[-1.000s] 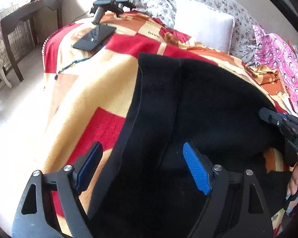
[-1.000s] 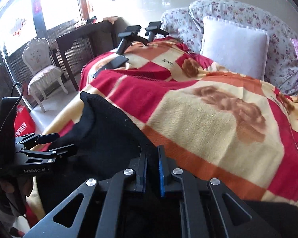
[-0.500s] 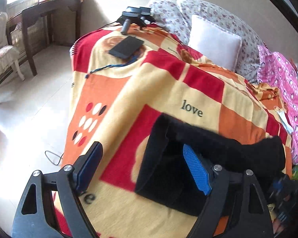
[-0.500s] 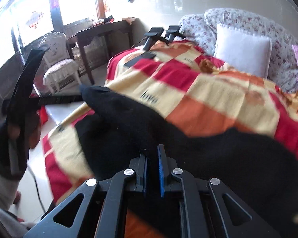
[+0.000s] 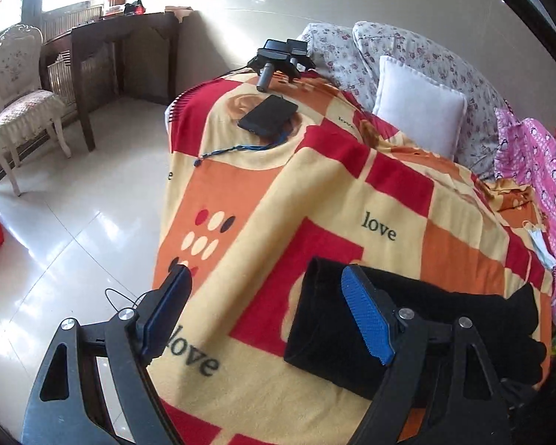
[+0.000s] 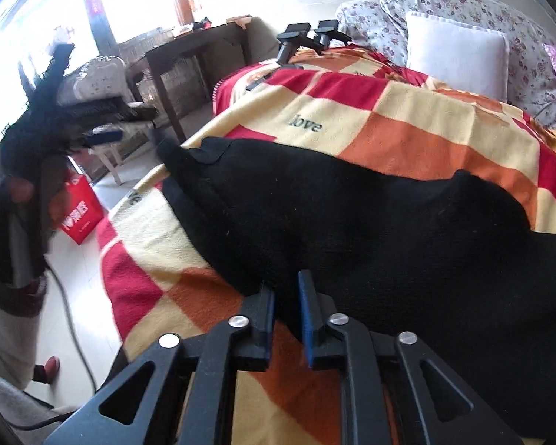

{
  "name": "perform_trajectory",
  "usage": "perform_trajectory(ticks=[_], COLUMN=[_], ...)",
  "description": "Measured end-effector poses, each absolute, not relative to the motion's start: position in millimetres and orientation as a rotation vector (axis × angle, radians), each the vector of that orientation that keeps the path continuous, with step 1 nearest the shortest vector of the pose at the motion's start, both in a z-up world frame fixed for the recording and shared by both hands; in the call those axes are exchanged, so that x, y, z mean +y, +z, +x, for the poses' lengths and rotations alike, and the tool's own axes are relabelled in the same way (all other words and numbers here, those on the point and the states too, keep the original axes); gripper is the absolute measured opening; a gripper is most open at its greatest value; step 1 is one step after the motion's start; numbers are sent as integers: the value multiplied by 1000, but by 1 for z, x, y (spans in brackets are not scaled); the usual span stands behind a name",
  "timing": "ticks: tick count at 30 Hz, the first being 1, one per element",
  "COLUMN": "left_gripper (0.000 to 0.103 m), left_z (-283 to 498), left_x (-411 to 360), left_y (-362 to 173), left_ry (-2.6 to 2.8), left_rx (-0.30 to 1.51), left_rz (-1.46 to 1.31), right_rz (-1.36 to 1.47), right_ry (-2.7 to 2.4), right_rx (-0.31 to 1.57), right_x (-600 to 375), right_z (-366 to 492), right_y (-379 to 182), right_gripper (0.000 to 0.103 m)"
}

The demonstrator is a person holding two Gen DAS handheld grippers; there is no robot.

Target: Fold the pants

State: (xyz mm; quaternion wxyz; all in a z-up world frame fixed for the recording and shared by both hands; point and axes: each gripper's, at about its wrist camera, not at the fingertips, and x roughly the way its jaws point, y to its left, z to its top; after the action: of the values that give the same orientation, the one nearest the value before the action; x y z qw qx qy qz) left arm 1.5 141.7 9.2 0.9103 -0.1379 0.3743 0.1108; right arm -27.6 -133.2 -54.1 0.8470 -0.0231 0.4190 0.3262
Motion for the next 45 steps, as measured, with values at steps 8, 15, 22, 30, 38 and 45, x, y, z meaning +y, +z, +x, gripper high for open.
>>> perform_trajectory(ticks=[8,15,22,30,38,45], left_gripper=[83,83,83,83,83,83], left_z=[13,2,-12,-3,-1,-1], left_x=[92,68,65,74,63,68], left_y=[-11,-23,-26,-34,-25,-29], left_ry=[104,37,-2,15,-12,18], left_rx=[837,866,860,890,854,869], left_rz=[-192,-188,-218,-307,-262,-262], right_rz=[127,445,602,699,610,512], right_ry=[599,243,59,26,-27,-115], right_rx=[842,846,804,756,648,845], right_x=[-222,-364,-437,-460,-474,-460], right_z=[-36,-18,21,44,-65,-74], right_y=[-33,-70,-81,-90,-38,-77], right_gripper=[46,47,51,4,4,10])
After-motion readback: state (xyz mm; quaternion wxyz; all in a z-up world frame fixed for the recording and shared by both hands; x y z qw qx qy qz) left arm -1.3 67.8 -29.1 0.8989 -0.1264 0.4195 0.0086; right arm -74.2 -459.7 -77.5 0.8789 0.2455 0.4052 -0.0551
